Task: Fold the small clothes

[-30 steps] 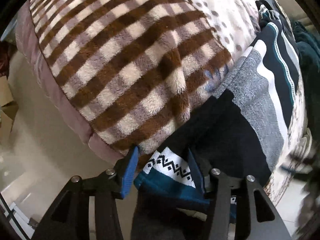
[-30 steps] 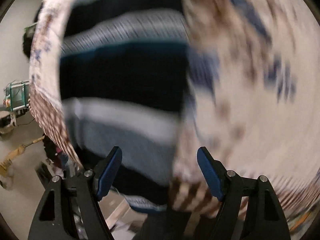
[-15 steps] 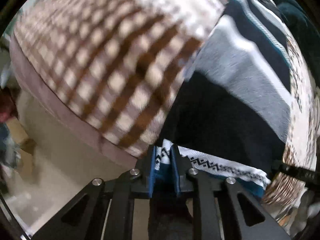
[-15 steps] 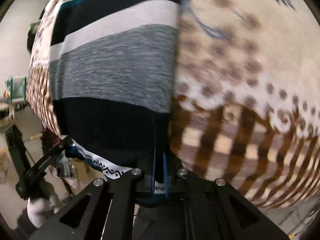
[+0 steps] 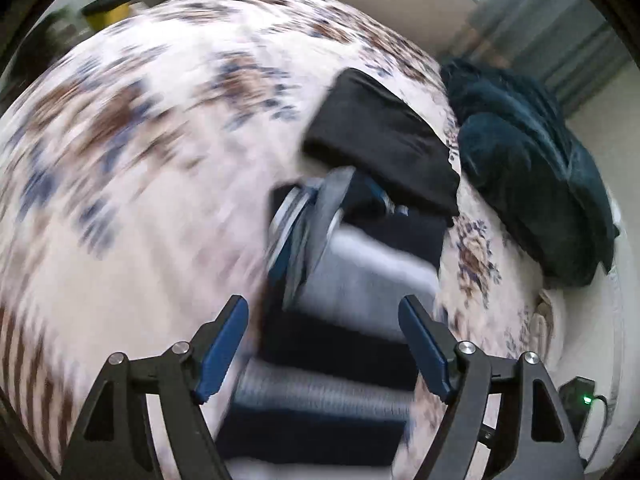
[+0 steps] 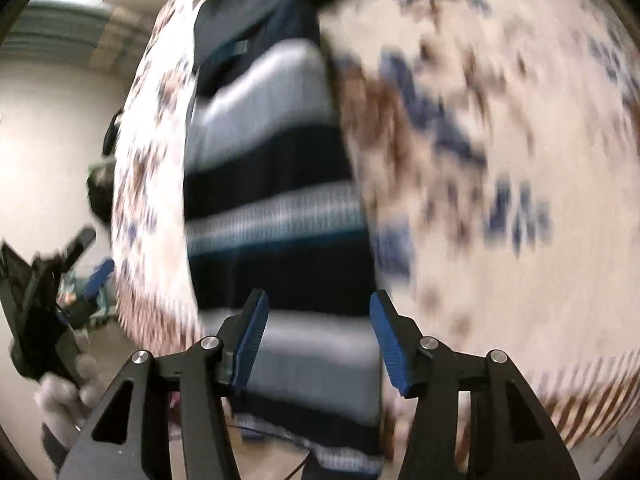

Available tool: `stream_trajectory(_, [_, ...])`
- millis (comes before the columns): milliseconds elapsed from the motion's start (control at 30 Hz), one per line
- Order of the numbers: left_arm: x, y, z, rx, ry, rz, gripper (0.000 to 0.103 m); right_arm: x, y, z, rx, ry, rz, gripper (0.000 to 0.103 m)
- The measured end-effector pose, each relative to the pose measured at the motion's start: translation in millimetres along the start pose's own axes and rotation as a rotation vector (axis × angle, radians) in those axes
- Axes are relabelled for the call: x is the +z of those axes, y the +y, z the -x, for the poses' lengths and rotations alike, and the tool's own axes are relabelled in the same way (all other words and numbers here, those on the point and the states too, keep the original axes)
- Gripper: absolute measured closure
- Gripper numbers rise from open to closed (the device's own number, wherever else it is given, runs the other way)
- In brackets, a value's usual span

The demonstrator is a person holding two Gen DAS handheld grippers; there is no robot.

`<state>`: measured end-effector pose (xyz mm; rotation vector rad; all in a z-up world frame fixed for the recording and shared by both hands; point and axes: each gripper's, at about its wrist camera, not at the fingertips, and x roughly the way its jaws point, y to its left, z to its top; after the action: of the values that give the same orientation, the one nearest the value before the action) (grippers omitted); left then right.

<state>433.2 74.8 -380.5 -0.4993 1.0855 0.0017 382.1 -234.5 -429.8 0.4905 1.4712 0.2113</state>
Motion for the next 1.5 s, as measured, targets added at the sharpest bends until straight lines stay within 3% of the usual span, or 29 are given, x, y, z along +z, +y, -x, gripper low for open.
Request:
stream_trajectory(133, [70.0, -20.2, -89.8, 0.007, 0.095, -0.12, 0.027, 80.3, 28.2, -33.8, -0.033, -0.056, -0.057, 0.047])
stream_trajectory(200, [84.8, -25.4, -120.5, 0.039, 0.127, -0.146, 0.029, 116.2, 34.7, -50.5, -0.032, -0.071, -0.093, 0.047])
stream_trajectory(267, [99.2, -27.8, -150.1, 0.019, 0.171, -0.167, 0.029, 146.9, 37.5, -63.8, -0.028, -0.083, -0.126, 0.047])
stream_trajectory(300, [98.6, -29.7, -158.1, 0.005, 0.181, -0.188, 0.045, 163.6, 41.0, -73.6, -0.023, -0.093, -0.143, 0.047])
stream_trajectory(333, [98.8, -31.7, -168.6, 0.005, 0.19, -0.229, 0.087, 175.7, 41.1, -79.0, -0.026, -0.102, -0.157, 0.047])
stream_trajectory(367, [97.0, -32.1, -173.6, 0.019, 0.206, -0.252, 0.094, 184.8, 41.1, -84.1, -0.029, -0.107, -0.17, 0.047])
stream_trajectory(500, [92.3, -19.2, -170.4, 0.034, 0.148, -0.299, 0.095, 219.9, 35.0, -113.0, 0.012, -0.086, -0.228, 0.047])
stream_trajectory(600, [98.5, 4.9, -160.8, 0.013, 0.118, -0.219, 0.095, 230.3, 39.6, -134.9, 0.02, -0.081, -0.215, 0.051])
stream_trajectory(633, [99.5, 13.6, -160.9, -0.001, 0.127, -0.188, 0.095, 231.0, 41.7, -137.9, 0.01, -0.091, -0.199, 0.073])
stream_trajectory(667, [101.4, 18.4, -164.3, 0.0, 0.136, -0.176, 0.095, 227.9, 43.0, -138.4, -0.021, -0.099, -0.181, 0.084])
stream_trajectory(800, [101.0, 30.2, -176.3, -0.031, 0.189, -0.137, 0.094, 233.2, 48.0, -152.5, -0.125, -0.115, -0.15, 0.091])
stream_trajectory(900, [109.5, 43.6, -167.1, -0.111, 0.215, -0.042, 0.087, 235.4, 51.4, -153.5, -0.145, -0.104, -0.152, 0.092])
stream_trajectory(967, [112.8, 53.5, -148.0, -0.157, 0.192, 0.016, 0.078, 239.4, 55.1, -152.9, -0.119, -0.084, -0.164, 0.089])
stream_trajectory(1033, [115.2, 58.5, -133.0, -0.179, 0.166, 0.04, 0.058, 240.6, 54.8, -145.2, -0.085, -0.069, -0.17, 0.076])
stream_trajectory(1067, [112.3, 60.1, -126.8, -0.196, 0.165, 0.05, 0.053, 240.4, 56.5, -140.6, -0.068, -0.081, -0.172, 0.07])
stream_trajectory(1100, [108.9, 60.6, -124.8, -0.211, 0.177, 0.053, 0.052, 236.0, 55.6, -134.0, -0.058, -0.093, -0.172, 0.061])
stream_trajectory(1200, [89.7, 50.0, -135.1, -0.18, 0.269, -0.014, 0.052, 227.4, 59.8, -122.3, -0.035, -0.116, -0.172, 0.058])
stream_trajectory(1267, [75.1, 42.1, -144.9, -0.11, 0.287, -0.091, 0.053, 223.7, 62.9, -122.1, -0.022, -0.111, -0.171, 0.058])
stream_trajectory(1300, [69.8, 40.7, -147.1, -0.089, 0.273, -0.114, 0.073, 220.8, 63.3, -122.9, -0.023, -0.099, -0.169, 0.058])
stream_trajectory(1333, [66.1, 40.4, -147.8, -0.088, 0.259, -0.13, 0.083, 218.6, 63.3, -123.9, -0.025, -0.091, -0.165, 0.058])
stream_trajectory(1400, [66.3, 39.7, -140.4, -0.061, 0.197, -0.163, 0.094, 211.9, 61.8, -125.8, -0.044, -0.076, -0.146, 0.058])
stream_trajectory(1500, [76.6, 49.2, -141.7, -0.063, 0.186, -0.132, 0.095, 204.2, 62.1, -129.6, -0.065, -0.066, -0.126, 0.058])
